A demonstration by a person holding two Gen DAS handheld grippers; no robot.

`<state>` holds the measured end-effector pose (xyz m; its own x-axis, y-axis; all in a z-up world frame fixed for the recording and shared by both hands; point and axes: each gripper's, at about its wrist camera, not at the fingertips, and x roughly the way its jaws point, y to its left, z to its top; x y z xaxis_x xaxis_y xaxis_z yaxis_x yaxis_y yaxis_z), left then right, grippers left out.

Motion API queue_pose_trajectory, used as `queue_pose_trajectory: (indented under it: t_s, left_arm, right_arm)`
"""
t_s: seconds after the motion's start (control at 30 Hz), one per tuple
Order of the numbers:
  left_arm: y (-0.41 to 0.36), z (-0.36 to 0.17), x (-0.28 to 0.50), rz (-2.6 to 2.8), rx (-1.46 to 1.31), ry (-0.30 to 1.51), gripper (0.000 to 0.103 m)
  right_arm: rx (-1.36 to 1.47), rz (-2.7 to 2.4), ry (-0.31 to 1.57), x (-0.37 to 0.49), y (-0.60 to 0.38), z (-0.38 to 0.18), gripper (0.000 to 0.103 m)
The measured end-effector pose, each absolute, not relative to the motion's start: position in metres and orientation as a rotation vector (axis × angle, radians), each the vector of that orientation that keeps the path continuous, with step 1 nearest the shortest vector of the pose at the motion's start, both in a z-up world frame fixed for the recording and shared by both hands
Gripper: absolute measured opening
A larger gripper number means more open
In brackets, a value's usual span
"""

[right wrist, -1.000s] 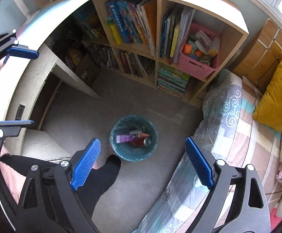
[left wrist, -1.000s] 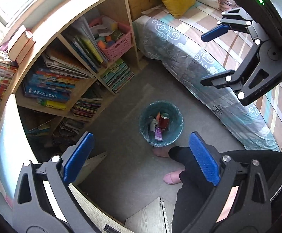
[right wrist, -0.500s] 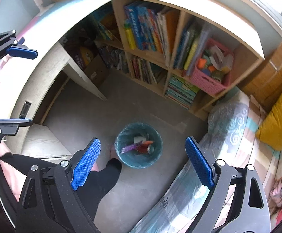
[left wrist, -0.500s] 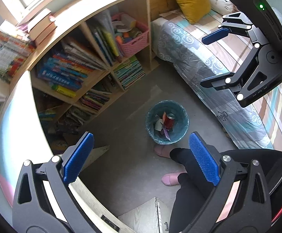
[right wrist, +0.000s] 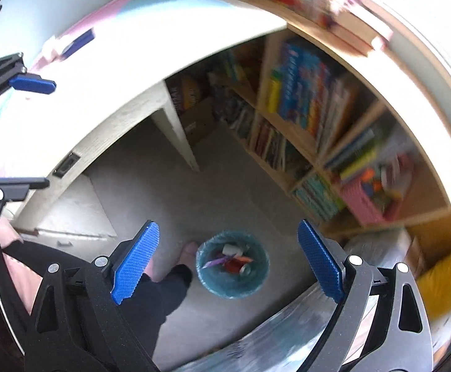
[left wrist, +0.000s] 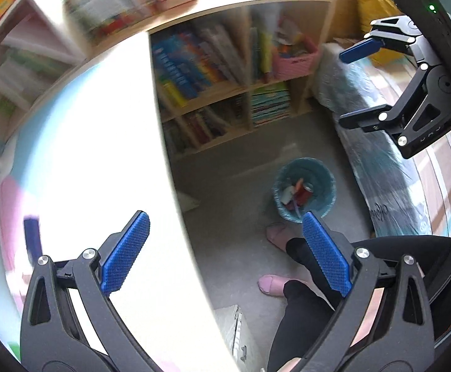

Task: Collect trash
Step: 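Move both open tools back over the mat toward the yellow sponge and navy box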

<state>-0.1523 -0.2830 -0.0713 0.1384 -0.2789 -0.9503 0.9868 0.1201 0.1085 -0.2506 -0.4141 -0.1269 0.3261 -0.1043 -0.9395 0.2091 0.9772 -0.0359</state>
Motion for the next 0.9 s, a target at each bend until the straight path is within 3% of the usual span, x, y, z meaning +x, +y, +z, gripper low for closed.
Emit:
queue_pose_trajectory:
  t_s: [0.53,0.9]
  left_arm:
    - [-0.132,-0.063,-0.053,-0.718,0.731,1.069,0.096]
    - [-0.083,-0.07,-0.014,-0.571,0.651,1.113,0.096]
  right_arm:
    - [-0.16,0.11,1.152,-0.114,-0.312,-0.091,0.092]
    - [-0.305,0.3,1.114,-0.044,-0.253,-0.087,0.092]
